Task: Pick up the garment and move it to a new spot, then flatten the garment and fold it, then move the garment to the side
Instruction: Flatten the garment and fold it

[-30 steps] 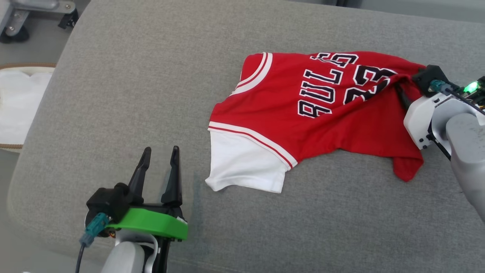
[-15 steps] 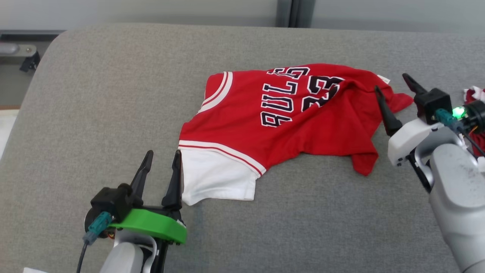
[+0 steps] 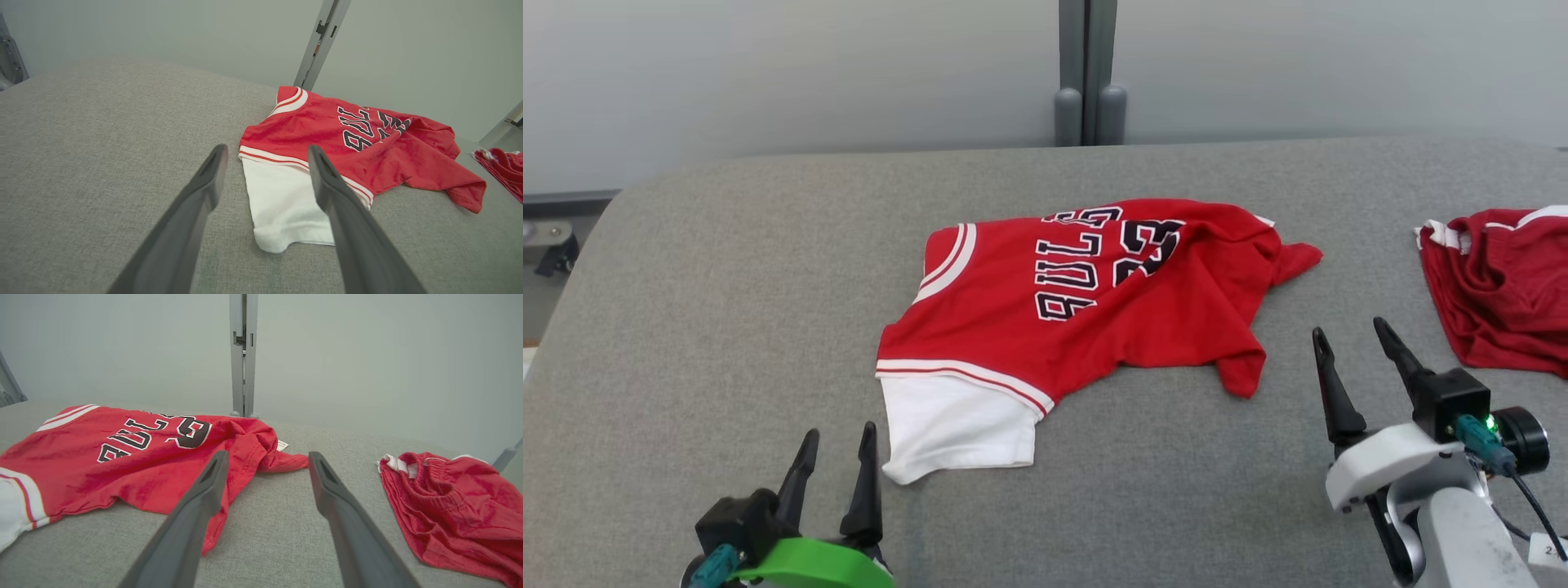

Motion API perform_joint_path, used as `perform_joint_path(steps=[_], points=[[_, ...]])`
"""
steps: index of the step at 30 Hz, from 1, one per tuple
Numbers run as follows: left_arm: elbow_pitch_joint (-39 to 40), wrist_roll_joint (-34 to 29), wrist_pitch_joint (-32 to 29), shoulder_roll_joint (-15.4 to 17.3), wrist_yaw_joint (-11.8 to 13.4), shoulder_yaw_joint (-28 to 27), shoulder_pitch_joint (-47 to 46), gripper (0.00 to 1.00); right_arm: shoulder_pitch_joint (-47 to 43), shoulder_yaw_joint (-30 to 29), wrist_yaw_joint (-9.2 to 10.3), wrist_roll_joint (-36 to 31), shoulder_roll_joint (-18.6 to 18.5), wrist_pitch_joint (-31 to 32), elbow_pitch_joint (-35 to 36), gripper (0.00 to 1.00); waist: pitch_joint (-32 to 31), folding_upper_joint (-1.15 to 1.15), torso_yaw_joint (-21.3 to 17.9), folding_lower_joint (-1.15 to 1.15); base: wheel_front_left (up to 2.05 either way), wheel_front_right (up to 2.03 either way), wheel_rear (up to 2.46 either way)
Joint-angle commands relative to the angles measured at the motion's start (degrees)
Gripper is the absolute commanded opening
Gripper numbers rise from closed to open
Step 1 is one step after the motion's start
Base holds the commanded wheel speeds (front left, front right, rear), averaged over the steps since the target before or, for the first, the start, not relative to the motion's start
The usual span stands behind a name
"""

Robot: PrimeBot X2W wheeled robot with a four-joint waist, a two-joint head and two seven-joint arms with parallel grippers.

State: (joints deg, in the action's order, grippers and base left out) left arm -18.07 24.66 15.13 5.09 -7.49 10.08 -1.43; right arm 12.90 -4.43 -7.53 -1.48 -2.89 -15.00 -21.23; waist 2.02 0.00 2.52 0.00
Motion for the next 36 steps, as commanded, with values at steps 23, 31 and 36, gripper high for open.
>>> perform_joint_path(steps=[23,31,36], points=[[-0.5,-0.9,0.0,-0.3,0.0,-0.8,2.3,1.00,-6.3,3.2,0.09,6.4,-0.1,-0.3,1.6,1.00,-2.8,0.00,-1.1,0.00,0.00,0.00,0.00],[-5.6,2.5,-1.9,0.1,0.0,2.5,1.8,1.00,-5.9,3.2,0.09,6.2,-0.1,-0.2,1.6,1.00,-2.4,0.00,-1.1,0.00,0.00,0.00,0.00],[-9.3,7.3,-6.2,-0.1,0.0,3.9,-0.1,1.00,-5.4,3.8,0.09,6.0,-0.1,-0.2,1.6,1.00,-1.6,0.00,-1.6,0.00,0.00,0.00,0.00]])
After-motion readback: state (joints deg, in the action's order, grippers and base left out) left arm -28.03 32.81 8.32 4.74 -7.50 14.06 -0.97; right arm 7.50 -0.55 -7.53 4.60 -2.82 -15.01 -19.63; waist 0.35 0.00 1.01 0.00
